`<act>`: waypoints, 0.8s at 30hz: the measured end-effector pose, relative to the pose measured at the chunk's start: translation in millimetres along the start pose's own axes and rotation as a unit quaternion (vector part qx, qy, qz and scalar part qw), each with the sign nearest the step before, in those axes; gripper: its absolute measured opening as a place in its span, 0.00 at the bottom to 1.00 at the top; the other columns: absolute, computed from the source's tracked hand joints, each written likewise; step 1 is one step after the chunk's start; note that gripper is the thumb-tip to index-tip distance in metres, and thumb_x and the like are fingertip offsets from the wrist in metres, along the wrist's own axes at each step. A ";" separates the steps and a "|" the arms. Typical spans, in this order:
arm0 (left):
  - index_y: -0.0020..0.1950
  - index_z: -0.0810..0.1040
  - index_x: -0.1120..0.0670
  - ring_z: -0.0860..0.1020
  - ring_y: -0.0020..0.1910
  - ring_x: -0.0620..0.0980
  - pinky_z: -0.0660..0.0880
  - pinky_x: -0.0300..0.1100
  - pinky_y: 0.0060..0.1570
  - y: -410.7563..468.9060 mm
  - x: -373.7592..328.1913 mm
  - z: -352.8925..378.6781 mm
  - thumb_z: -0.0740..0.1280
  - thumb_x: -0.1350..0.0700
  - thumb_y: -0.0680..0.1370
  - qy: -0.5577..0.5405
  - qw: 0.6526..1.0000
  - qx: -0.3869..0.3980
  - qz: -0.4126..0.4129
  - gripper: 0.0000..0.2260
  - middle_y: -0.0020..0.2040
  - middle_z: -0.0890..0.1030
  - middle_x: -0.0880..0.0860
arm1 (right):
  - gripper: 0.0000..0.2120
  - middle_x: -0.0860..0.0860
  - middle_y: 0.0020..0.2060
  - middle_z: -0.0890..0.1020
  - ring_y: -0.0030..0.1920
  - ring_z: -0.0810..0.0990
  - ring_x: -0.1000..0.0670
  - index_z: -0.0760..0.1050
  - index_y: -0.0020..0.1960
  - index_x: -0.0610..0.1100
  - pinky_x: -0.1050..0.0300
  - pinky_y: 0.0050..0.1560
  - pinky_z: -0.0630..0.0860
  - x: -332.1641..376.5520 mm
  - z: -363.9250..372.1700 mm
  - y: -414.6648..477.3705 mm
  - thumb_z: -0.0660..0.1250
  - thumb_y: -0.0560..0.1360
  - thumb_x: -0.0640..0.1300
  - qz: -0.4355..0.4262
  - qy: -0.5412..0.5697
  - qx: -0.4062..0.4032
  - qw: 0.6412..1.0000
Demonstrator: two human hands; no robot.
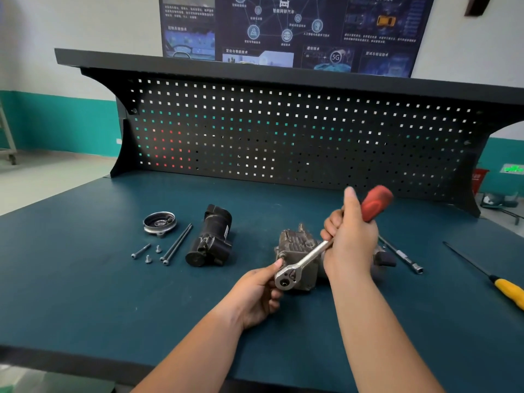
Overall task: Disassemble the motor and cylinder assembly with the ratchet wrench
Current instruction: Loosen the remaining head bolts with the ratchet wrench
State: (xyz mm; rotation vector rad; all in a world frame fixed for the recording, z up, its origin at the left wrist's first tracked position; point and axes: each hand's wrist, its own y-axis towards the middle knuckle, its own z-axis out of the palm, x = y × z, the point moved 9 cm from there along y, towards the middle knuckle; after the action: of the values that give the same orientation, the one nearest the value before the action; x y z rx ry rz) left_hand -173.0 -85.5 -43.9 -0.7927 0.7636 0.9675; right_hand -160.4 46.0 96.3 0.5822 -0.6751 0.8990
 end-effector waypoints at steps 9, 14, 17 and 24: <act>0.39 0.74 0.52 0.67 0.20 0.40 0.64 0.31 0.18 1.5 0.6 -3.7 0.70 0.44 0.62 -0.001 1.000 -0.013 -0.002 0.14 0.34 0.68 0.50 | 0.15 0.56 0.19 0.64 0.19 0.62 0.58 0.63 0.36 0.46 0.63 0.22 0.60 5.1 54.7 -8.1 0.67 0.76 0.44 -0.010 -0.154 0.141 0.978; 0.40 0.73 0.52 0.63 0.19 0.39 0.59 0.30 0.17 3.1 1.0 -0.8 0.69 0.48 0.66 -0.021 1.000 0.006 -0.003 0.11 0.35 0.65 0.50 | 0.15 0.57 0.19 0.65 0.20 0.63 0.58 0.64 0.36 0.46 0.64 0.22 0.63 4.1 59.0 -8.0 0.67 0.76 0.44 -0.009 -0.193 0.168 0.967; 0.41 0.72 0.53 0.60 0.17 0.38 0.56 0.29 0.16 4.2 -2.0 1.3 0.68 0.51 0.67 -0.022 1.000 0.020 0.010 0.09 0.37 0.65 0.52 | 0.14 0.56 0.20 0.66 0.21 0.64 0.57 0.64 0.36 0.46 0.63 0.24 0.64 2.8 42.0 -3.4 0.67 0.76 0.45 0.011 -0.157 0.141 0.977; 0.37 0.70 0.54 0.58 0.16 0.39 0.55 0.30 0.15 3.0 -4.1 0.2 0.69 0.52 0.66 -0.020 0.999 0.007 0.029 0.10 0.32 0.64 0.50 | 0.14 0.56 0.21 0.66 0.20 0.64 0.57 0.62 0.38 0.47 0.64 0.23 0.65 -4.2 -7.5 3.3 0.65 0.77 0.45 0.056 -0.031 0.048 0.997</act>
State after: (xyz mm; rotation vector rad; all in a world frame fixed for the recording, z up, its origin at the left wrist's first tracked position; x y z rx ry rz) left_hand -177.2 -85.9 -41.0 -0.7407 0.7616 1.0258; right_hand -163.0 50.9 88.9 0.6651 -0.7295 1.0246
